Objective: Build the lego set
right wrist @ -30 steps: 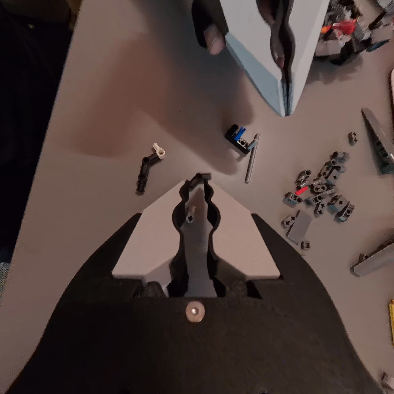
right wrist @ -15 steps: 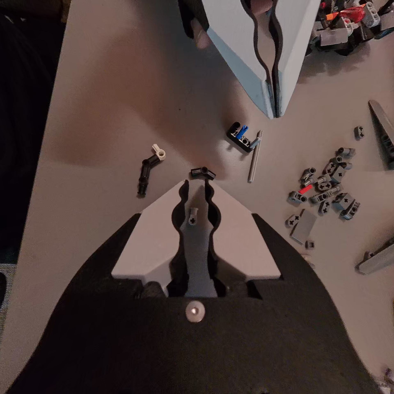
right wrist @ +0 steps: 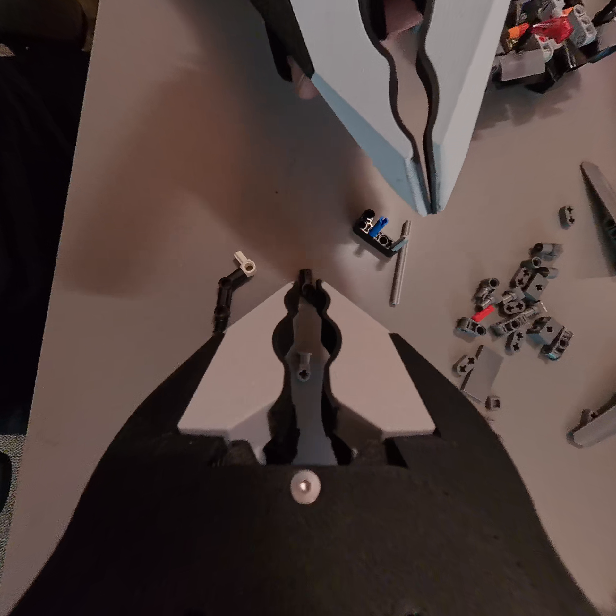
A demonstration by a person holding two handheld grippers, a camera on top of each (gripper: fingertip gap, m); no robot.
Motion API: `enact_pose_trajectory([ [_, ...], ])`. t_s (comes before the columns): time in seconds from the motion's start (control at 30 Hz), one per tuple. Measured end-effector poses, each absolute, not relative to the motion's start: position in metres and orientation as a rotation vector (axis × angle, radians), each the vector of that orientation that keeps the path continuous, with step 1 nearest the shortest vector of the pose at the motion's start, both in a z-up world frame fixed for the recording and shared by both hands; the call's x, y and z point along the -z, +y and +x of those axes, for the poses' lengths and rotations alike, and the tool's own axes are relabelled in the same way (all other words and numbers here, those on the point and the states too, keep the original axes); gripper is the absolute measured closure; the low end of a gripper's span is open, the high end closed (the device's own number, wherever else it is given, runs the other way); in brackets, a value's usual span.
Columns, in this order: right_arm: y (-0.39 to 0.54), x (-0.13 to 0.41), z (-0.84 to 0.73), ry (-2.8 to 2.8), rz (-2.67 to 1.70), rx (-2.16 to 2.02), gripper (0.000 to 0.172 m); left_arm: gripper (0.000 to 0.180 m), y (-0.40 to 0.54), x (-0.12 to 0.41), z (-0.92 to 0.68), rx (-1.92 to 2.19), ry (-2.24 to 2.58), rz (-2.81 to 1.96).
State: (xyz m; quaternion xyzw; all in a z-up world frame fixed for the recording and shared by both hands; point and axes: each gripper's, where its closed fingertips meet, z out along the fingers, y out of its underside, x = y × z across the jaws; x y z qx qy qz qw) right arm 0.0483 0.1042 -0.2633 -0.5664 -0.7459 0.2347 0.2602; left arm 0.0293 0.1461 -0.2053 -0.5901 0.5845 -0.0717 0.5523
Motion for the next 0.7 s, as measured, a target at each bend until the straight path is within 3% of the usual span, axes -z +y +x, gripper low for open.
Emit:
enact_pose_trajectory([
  [0.27, 0.104, 0.253, 0.047, -1.992, -1.467, -0.677, 0.167, 0.18, 0.11, 0.213, 0.038, 0.255, 1.569, -1.37],
  [0.43, 0.097, 0.241, 0.045, -1.983, -1.389, -0.72, 0.167, 0.165, 0.096, 0.226, 0.046, 0.205, 1.657, -1.355],
  [0.7, 0.095, 0.236, 0.042, -1.975, -1.346, -0.715, 0.167, 0.169, 0.097, 0.239, 0.047, 0.231, 1.657, -1.435],
])
